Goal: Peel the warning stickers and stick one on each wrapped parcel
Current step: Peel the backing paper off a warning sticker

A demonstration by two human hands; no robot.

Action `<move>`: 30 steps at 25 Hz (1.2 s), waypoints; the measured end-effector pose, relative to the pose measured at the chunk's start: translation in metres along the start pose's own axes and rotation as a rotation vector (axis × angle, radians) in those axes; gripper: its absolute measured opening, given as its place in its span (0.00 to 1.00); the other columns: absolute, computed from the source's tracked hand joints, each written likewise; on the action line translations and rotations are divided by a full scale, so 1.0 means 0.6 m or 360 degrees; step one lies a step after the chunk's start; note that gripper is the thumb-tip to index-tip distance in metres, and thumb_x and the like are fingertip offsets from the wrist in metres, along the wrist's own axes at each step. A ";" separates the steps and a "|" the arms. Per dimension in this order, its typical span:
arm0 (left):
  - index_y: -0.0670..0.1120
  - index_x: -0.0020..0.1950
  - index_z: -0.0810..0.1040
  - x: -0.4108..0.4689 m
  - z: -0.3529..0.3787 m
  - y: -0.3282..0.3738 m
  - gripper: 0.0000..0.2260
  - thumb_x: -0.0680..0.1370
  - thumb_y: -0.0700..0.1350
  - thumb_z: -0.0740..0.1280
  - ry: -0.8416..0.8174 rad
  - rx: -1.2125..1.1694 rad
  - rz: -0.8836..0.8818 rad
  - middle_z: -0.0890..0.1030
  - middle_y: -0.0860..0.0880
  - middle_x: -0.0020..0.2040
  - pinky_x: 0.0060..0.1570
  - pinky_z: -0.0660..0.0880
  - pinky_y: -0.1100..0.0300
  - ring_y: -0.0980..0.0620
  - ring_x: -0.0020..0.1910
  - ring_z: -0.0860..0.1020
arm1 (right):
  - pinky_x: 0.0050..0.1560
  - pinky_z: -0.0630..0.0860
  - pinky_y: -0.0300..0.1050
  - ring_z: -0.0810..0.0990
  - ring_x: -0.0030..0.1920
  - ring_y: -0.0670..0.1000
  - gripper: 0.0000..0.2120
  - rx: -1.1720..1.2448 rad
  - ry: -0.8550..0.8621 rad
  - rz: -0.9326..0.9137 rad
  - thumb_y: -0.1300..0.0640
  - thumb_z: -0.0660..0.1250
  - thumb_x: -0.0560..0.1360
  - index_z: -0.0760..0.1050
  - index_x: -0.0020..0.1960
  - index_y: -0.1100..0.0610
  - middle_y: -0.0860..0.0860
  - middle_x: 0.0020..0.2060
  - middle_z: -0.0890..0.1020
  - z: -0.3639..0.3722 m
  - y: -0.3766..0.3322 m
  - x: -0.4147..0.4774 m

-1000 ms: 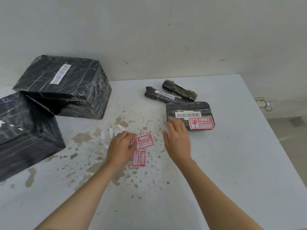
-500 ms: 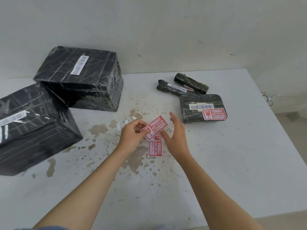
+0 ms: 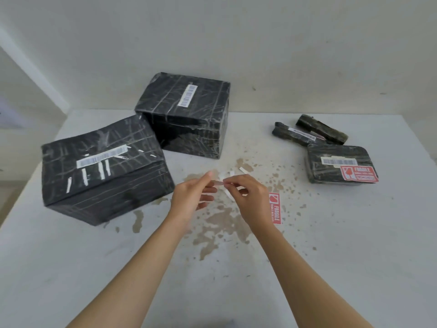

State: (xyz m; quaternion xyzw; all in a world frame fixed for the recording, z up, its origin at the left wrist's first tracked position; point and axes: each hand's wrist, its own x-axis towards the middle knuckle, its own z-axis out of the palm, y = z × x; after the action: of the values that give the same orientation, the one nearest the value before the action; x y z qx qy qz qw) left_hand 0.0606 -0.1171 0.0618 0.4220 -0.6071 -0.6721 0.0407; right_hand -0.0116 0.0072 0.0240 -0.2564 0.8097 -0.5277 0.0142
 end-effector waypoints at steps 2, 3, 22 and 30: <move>0.43 0.46 0.82 0.001 -0.021 -0.001 0.07 0.75 0.46 0.70 -0.0057 -0.0190 -0.0072 0.85 0.47 0.44 0.38 0.77 0.63 0.51 0.40 0.84 | 0.39 0.75 0.29 0.80 0.40 0.44 0.05 -0.0072 -0.0034 -0.0178 0.63 0.71 0.72 0.83 0.46 0.58 0.50 0.43 0.83 0.014 -0.003 -0.009; 0.42 0.47 0.82 0.001 -0.031 -0.002 0.04 0.75 0.42 0.70 -0.0066 -0.0267 -0.0080 0.84 0.44 0.44 0.37 0.78 0.64 0.50 0.39 0.84 | 0.41 0.76 0.30 0.80 0.43 0.44 0.06 -0.0086 -0.0068 -0.0218 0.63 0.71 0.71 0.83 0.48 0.58 0.51 0.47 0.82 0.018 -0.005 -0.014; 0.45 0.60 0.75 -0.016 -0.071 0.011 0.17 0.73 0.36 0.71 -0.0296 -0.0004 0.0449 0.85 0.42 0.43 0.40 0.76 0.66 0.50 0.43 0.84 | 0.52 0.75 0.44 0.78 0.51 0.43 0.03 0.0019 -0.0302 0.0088 0.55 0.72 0.72 0.84 0.45 0.50 0.42 0.46 0.84 0.009 -0.059 -0.002; 0.45 0.54 0.74 -0.006 -0.072 0.016 0.11 0.74 0.40 0.72 -0.0271 0.0472 0.0754 0.84 0.52 0.39 0.43 0.77 0.68 0.57 0.41 0.82 | 0.49 0.78 0.49 0.83 0.42 0.47 0.01 0.0368 -0.0587 0.0339 0.58 0.73 0.71 0.84 0.41 0.54 0.48 0.38 0.85 0.000 -0.063 0.027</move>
State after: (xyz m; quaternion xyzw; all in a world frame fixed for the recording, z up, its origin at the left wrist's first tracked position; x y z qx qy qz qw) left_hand 0.0848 -0.1512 0.0760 0.2120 -0.7815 -0.5808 0.0833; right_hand -0.0103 -0.0118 0.0606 -0.2582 0.7501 -0.5567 0.2467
